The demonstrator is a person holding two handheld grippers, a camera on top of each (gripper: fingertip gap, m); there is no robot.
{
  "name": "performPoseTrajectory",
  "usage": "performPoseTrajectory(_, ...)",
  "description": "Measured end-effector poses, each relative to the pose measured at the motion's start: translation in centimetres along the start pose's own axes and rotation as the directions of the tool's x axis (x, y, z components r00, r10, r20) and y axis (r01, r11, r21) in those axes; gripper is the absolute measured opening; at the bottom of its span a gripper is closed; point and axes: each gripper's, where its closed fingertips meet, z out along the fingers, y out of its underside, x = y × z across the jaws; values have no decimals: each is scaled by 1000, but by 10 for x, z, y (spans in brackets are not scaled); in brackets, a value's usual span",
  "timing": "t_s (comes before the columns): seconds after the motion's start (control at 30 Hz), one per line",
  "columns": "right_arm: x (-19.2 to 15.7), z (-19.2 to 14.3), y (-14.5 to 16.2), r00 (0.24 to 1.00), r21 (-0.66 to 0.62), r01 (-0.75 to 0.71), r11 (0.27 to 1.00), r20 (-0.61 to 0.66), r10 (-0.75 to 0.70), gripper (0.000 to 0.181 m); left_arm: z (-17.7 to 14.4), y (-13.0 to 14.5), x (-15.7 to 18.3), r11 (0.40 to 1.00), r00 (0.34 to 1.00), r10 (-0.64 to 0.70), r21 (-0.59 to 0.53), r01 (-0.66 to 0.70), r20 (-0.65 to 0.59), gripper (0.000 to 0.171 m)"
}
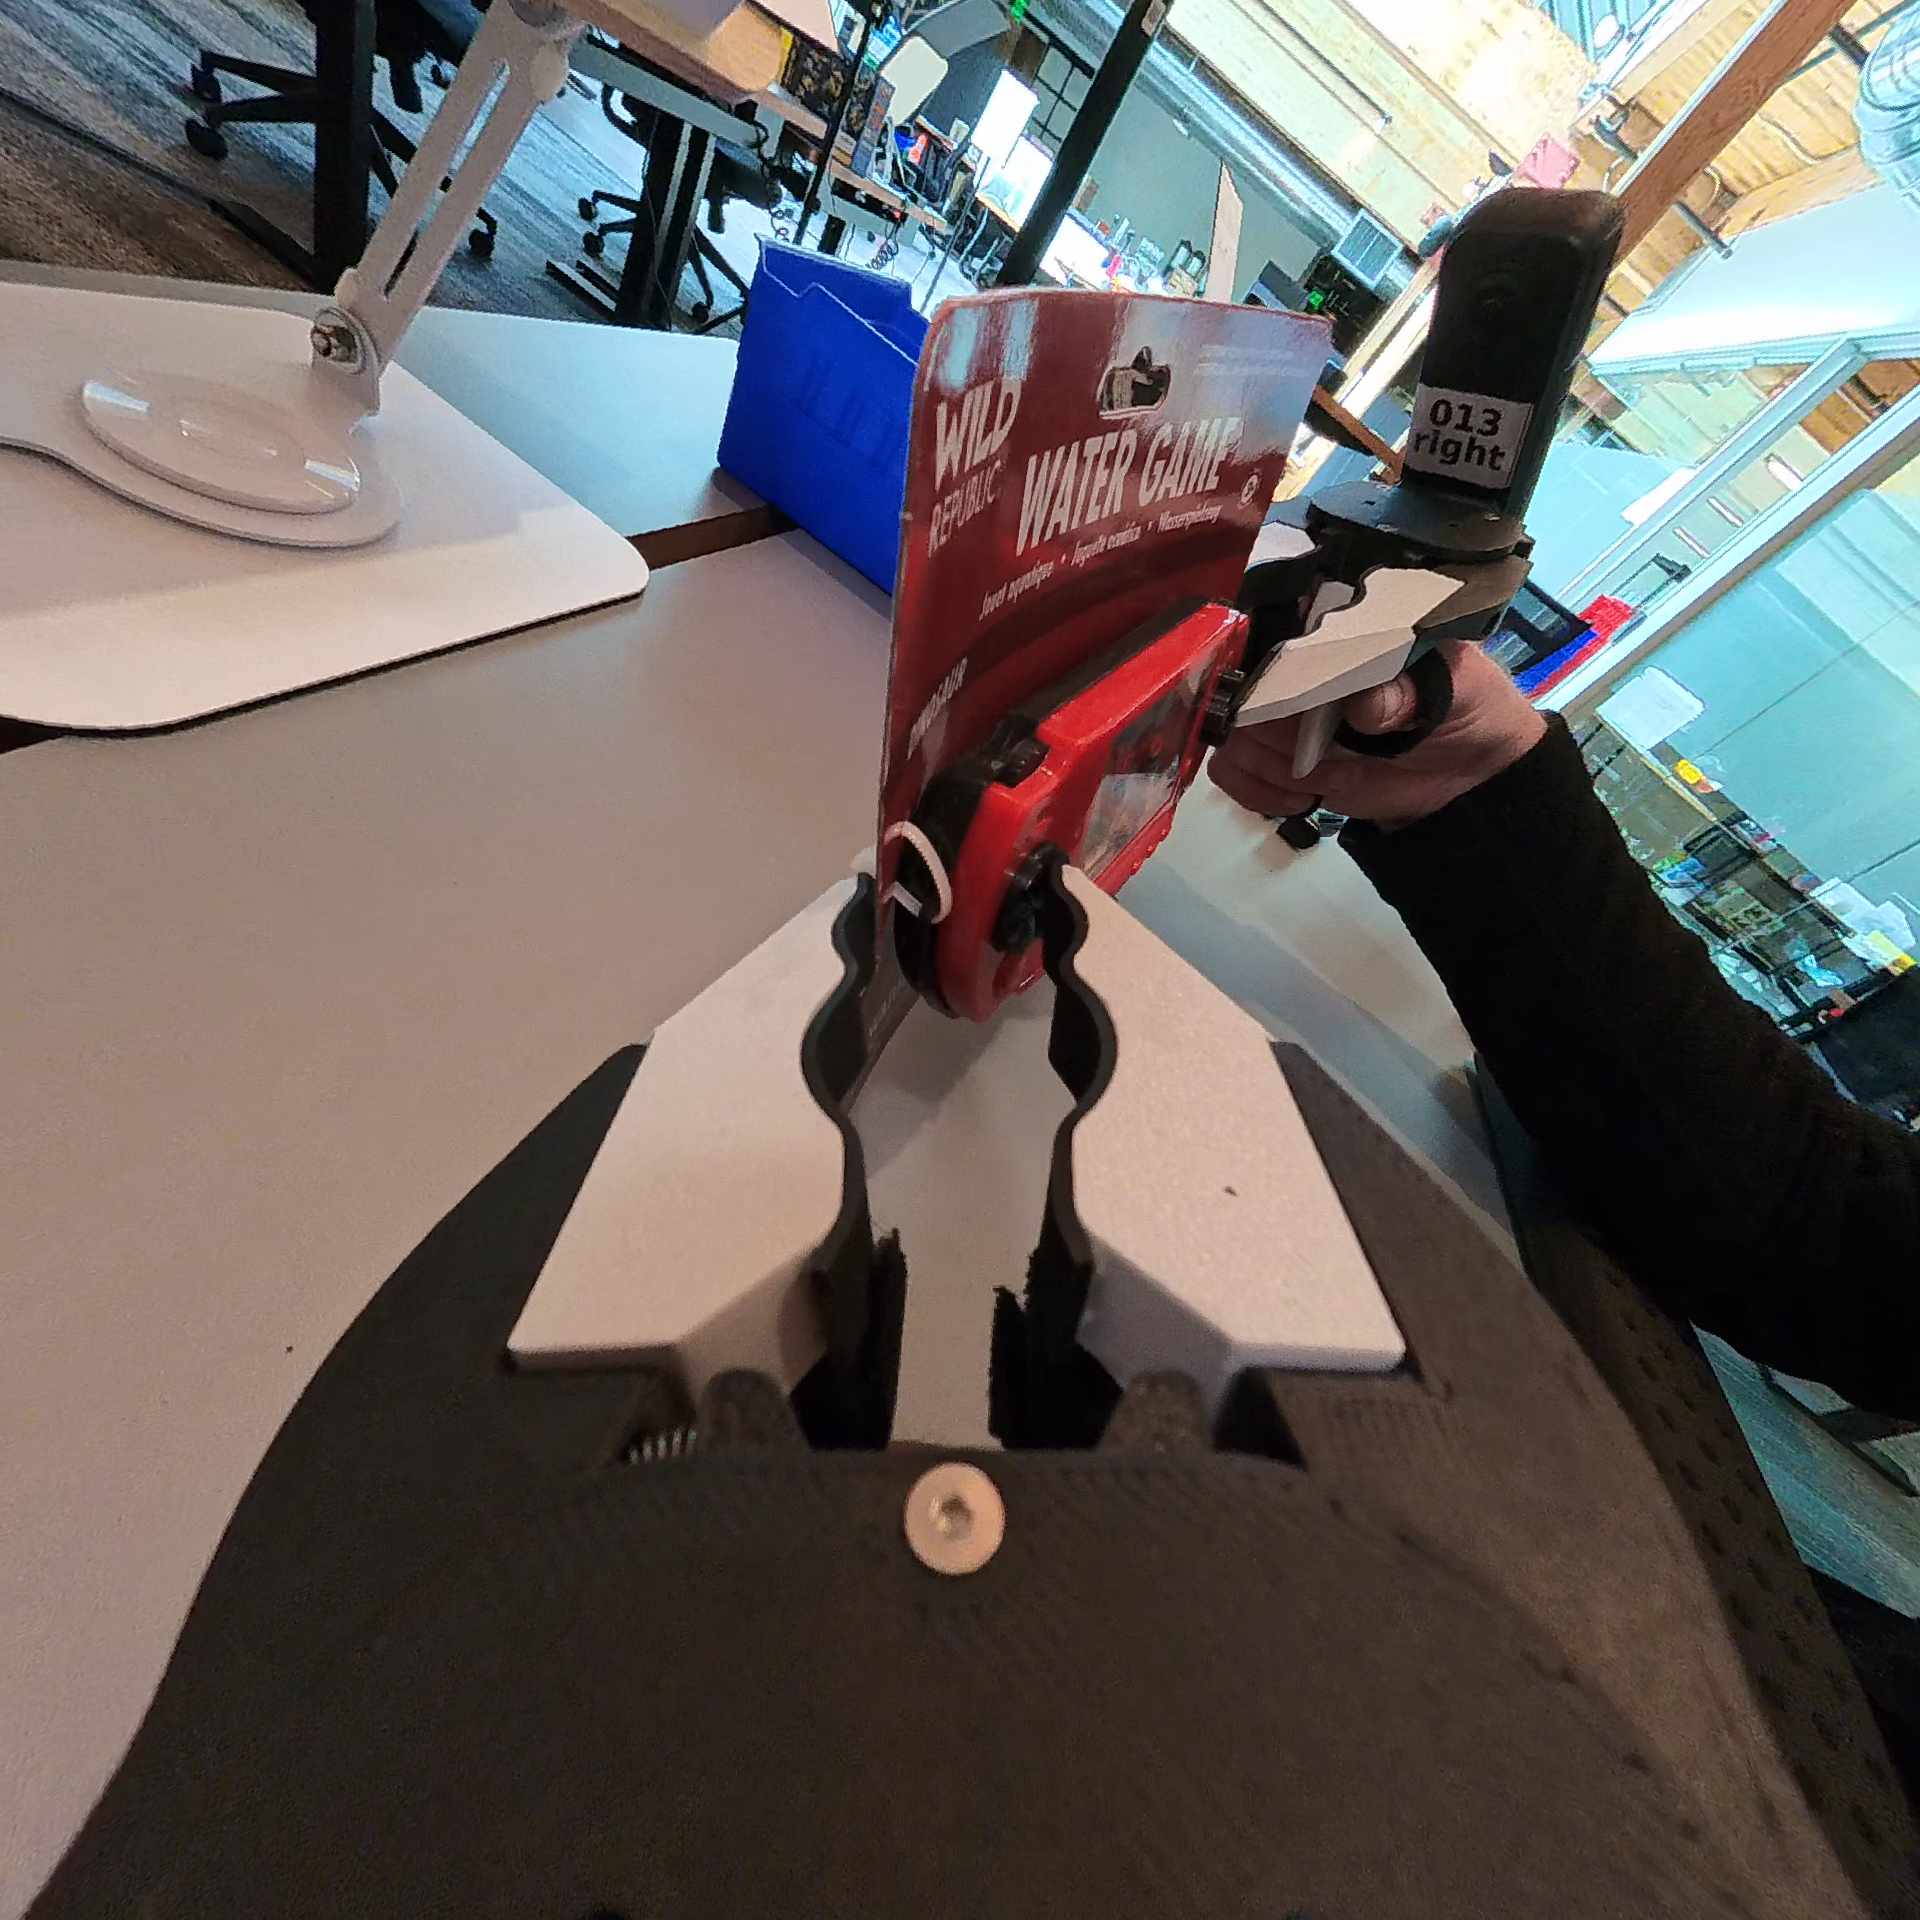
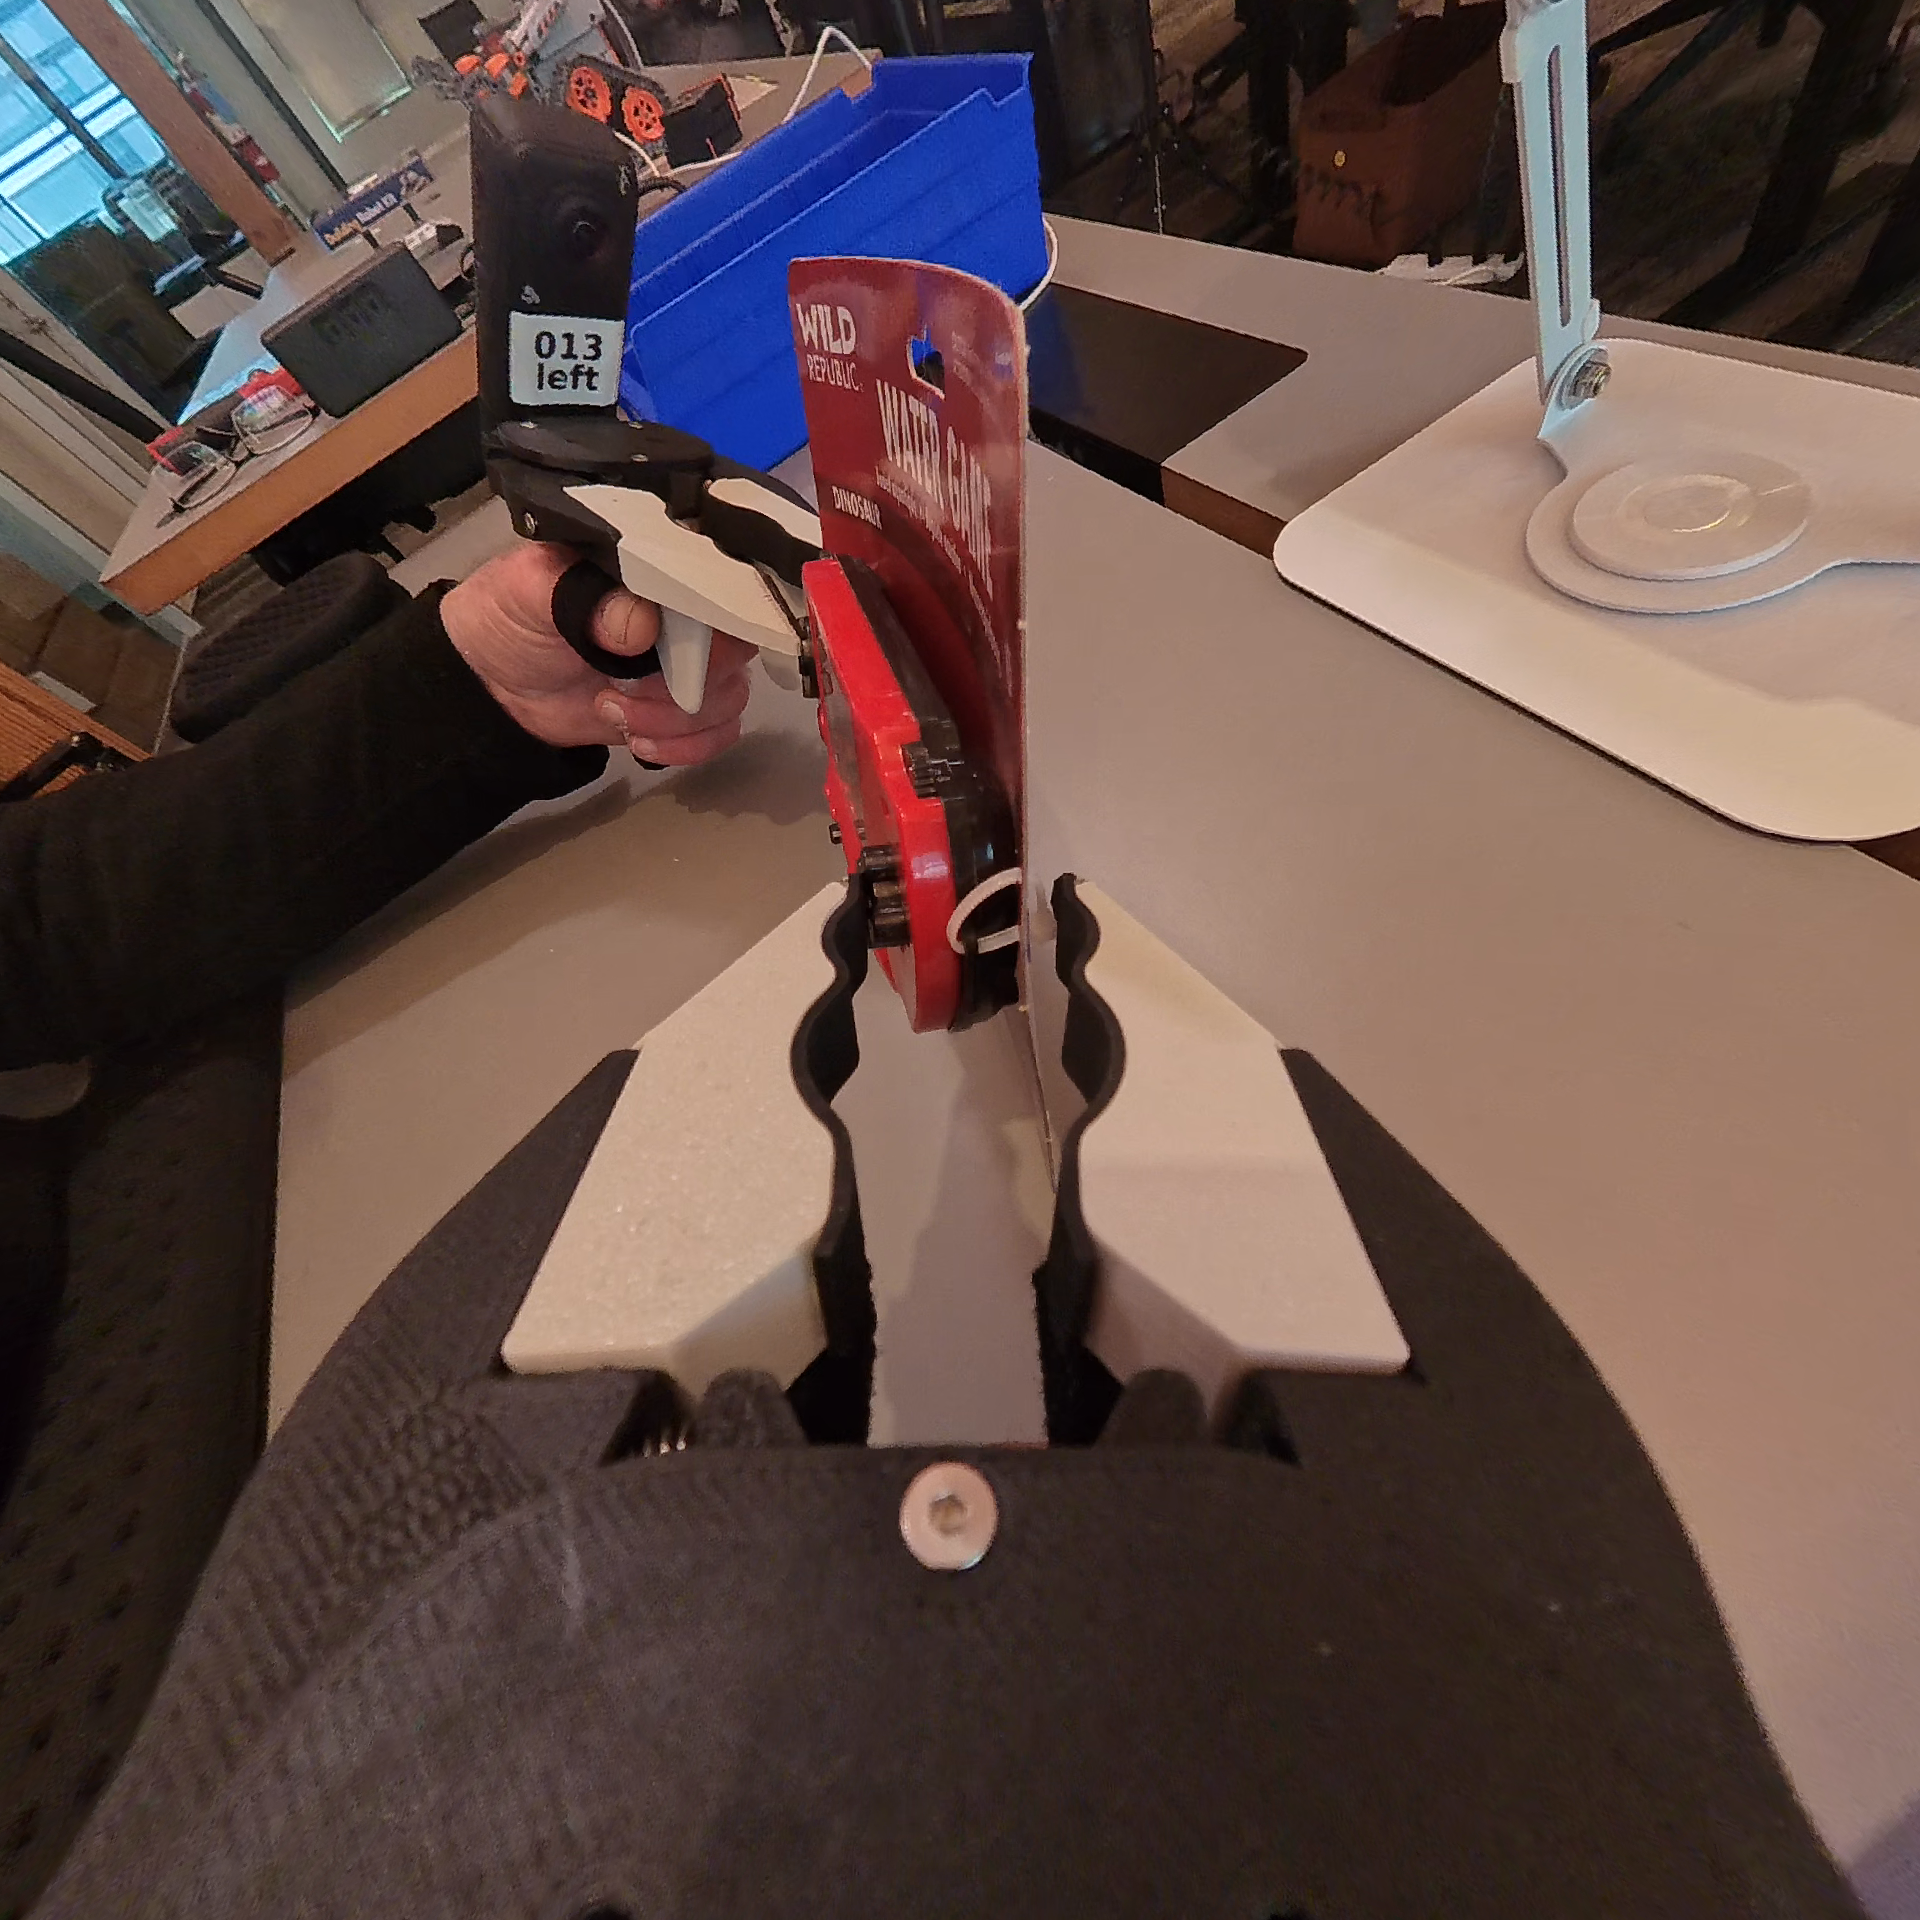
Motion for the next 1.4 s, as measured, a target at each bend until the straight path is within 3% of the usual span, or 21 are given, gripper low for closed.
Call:
performPoseTrajectory(0.67,0,1,0,1000,13,-3,1000,19,2,33,-2,-6,3,999,999,41,-3,-41,31,24)
performPoseTrajectory(0.97,8,8,9,993,61,-99,993,75,94,33,-6,-9,5,998,997,56,-25,-55,57,30)
performPoseTrajectory(1.23,10,14,19,989,40,-115,993,95,111,34,-10,-23,17,985,977,170,-48,-166,128,30)
performPoseTrajectory(1.4,12,14,18,990,44,-117,992,86,113,33,-9,-15,10,994,989,107,-42,-103,104,30)
